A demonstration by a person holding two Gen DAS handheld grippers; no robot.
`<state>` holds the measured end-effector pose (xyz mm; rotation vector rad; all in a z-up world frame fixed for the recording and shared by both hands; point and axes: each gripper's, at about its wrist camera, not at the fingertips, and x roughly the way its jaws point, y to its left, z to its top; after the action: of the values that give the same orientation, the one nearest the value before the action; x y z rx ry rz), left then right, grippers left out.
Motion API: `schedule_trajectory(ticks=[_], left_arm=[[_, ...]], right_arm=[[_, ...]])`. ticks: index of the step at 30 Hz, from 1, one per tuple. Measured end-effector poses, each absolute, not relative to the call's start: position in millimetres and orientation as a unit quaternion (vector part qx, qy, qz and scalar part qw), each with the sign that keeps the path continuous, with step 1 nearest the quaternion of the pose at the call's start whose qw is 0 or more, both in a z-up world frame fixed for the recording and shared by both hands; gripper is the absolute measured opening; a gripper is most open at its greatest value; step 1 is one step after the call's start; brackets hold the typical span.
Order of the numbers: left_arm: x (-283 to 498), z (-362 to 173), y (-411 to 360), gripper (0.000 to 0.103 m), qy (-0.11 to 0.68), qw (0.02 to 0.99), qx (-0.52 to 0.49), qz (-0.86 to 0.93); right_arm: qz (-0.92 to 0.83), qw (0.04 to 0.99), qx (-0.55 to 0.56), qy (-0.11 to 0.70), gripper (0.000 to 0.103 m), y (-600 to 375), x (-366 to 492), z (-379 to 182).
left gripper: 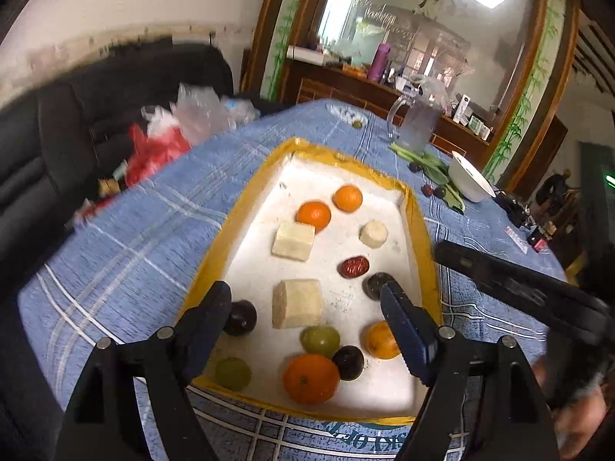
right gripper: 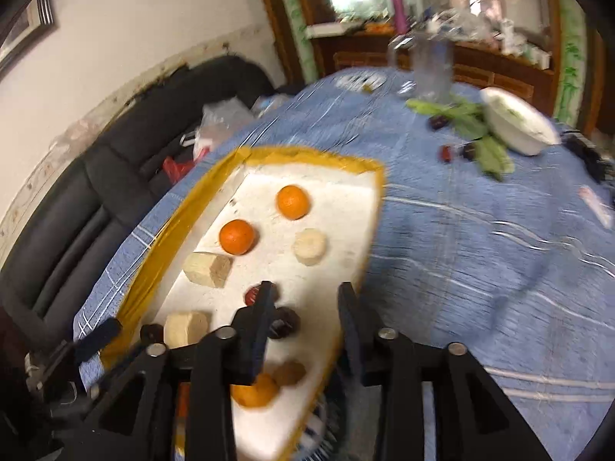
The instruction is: Organize fruits
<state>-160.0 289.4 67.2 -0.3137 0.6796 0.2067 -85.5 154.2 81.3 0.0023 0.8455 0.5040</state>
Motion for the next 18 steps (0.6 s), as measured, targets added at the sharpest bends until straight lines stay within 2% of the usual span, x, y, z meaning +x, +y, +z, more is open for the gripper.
schedule_trajectory(ticks=[1, 2, 8, 12, 18], left_arm=[[-163, 72, 284, 0.083, 0.323, 0.93, -0.14, 0.108], [-166, 75, 279, 0.085, 0.315, 0.933, -0.129, 0.114], [-198, 108, 231, 0.102, 0.224, 0.96, -0.039, 0.164], [-211, 127, 209, 0.103, 0.187, 0.969, -0.013, 0.164], [-227, 137, 182, 0.103, 0.164, 0.973, 0.007, 0.162]], right_arm=[[0.231, 0.89, 0.0, 0.393, 0.058, 145, -96, 85], [0.217, 0.899, -0.004, 0.38, 0.06, 135, -107, 88], [0.166, 0.919, 0.031, 0.355, 0.062, 80, -154, 89], [0.151, 0.915, 0.071, 0.367, 0.064, 52, -175, 80], [0.119, 0.922, 0.068, 0.363, 0.065, 30, -196, 71]])
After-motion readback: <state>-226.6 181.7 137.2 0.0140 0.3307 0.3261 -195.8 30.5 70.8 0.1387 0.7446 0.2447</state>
